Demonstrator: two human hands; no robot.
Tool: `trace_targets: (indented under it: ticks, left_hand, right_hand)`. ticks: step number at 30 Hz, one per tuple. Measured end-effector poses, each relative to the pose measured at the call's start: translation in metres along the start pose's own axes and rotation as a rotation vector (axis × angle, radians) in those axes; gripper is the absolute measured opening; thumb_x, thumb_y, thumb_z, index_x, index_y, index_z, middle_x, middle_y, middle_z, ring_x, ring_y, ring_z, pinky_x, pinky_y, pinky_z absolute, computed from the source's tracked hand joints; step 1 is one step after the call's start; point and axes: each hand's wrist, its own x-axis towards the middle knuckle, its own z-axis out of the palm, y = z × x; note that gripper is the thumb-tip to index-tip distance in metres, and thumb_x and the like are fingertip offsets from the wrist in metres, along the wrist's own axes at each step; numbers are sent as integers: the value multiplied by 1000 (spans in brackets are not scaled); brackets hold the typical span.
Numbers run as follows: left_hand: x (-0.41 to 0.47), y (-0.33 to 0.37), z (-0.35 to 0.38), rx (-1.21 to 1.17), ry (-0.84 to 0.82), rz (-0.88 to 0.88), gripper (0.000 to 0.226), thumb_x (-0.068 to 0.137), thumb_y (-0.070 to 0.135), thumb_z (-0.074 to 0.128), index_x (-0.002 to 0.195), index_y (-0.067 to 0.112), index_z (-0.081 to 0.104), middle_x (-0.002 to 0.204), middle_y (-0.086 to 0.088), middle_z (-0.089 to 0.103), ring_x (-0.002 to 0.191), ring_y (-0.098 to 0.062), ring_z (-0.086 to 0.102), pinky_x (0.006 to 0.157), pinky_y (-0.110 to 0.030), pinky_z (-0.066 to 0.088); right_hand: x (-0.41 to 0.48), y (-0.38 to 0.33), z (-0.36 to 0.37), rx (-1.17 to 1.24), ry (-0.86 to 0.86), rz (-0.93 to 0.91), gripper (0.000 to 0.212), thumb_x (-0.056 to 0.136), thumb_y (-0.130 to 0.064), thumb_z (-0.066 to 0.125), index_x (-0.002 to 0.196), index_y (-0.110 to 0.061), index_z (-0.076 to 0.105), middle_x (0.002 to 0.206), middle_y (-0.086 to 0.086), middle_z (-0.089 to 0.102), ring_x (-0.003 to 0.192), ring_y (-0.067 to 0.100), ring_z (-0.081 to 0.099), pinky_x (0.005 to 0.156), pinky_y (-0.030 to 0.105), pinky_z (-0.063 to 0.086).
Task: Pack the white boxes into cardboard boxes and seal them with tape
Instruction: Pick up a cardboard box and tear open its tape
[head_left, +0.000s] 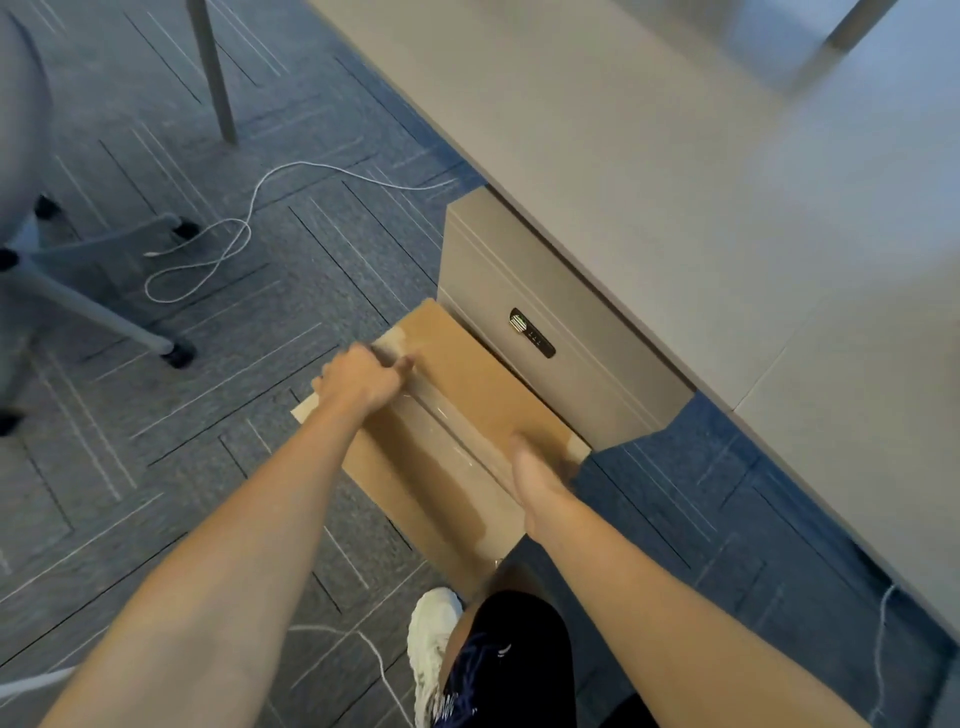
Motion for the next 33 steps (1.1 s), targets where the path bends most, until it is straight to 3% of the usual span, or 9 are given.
trace_targets:
  ticks: [1, 3, 4, 7, 12, 17, 21, 28, 33]
  left_hand:
    - [-7, -2, -11, 11, 21, -11, 87, 80, 80, 53, 138, 15, 48, 140, -16, 55, 132, -41, 46, 109, -54, 36]
    - [-30, 1, -37, 21, 61, -26, 85, 83, 75, 55, 145, 19, 42, 146, -16, 48, 135, -43, 41, 110, -55, 31]
    - [-44, 6, -52, 18, 76, -37, 84, 83, 74, 55, 146, 21, 42, 148, -16, 46, 136, -43, 40, 110, -55, 29]
    - [-89, 16, -93, 0, 149, -68, 79, 84, 73, 55, 144, 22, 45, 148, -16, 45, 136, -44, 39, 111, -54, 28]
    - [-177, 36, -153, -41, 276, -105, 78, 83, 73, 54, 144, 26, 42, 146, -17, 45, 134, -43, 40, 110, -54, 31]
    - [-281, 75, -190, -88, 410, -113, 78, 85, 73, 49, 147, 28, 39, 146, -17, 46, 135, -41, 40, 109, -53, 29]
    - [-379, 128, -188, -61, 495, -144, 81, 85, 74, 40, 143, 17, 44, 143, -19, 49, 132, -42, 43, 108, -54, 33]
    - [-519, 216, -131, -71, 525, -32, 71, 86, 62, 42, 136, 13, 53, 132, -15, 57, 117, -40, 55, 97, -47, 47]
    - [-590, 276, -78, -5, 406, 170, 62, 90, 57, 51, 132, 13, 58, 132, -16, 59, 116, -39, 57, 85, -40, 45]
  right_hand:
    - [-22, -12, 0, 290, -10, 99, 58, 103, -35, 40, 154, -15, 22, 159, 9, 23, 146, 30, 22, 118, 44, 18]
    - [-41, -18, -5, -351, -13, -6, 69, 96, -39, 54, 152, -12, 23, 154, 9, 31, 140, 30, 32, 113, 40, 30]
    - [-56, -23, -3, -450, -6, 29, 74, 91, -42, 62, 149, -10, 28, 150, 11, 37, 134, 31, 40, 108, 40, 37]
    - [-97, -40, -17, -476, -1, 47, 90, 77, -47, 71, 146, -14, 24, 145, 15, 37, 127, 34, 43, 103, 43, 42]
    - [-167, -82, -61, -535, -156, -27, 79, 82, -44, 64, 144, -21, 20, 140, 12, 38, 114, 30, 45, 85, 36, 40]
    - [-226, -134, -133, -635, -286, -241, 80, 83, -49, 54, 149, -27, 15, 140, 9, 40, 114, 32, 48, 91, 40, 44]
    - [-257, -178, -229, -620, -349, -437, 88, 86, -46, 49, 154, -23, -3, 145, 12, 39, 123, 32, 46, 101, 40, 42]
    - [-269, -232, -398, -507, -250, -616, 80, 81, -50, 48, 149, -21, 19, 145, 12, 35, 125, 37, 41, 103, 49, 40]
    - [-258, -261, -503, -416, -151, -653, 79, 78, -52, 46, 147, -18, 24, 146, 12, 37, 125, 38, 41, 104, 52, 40]
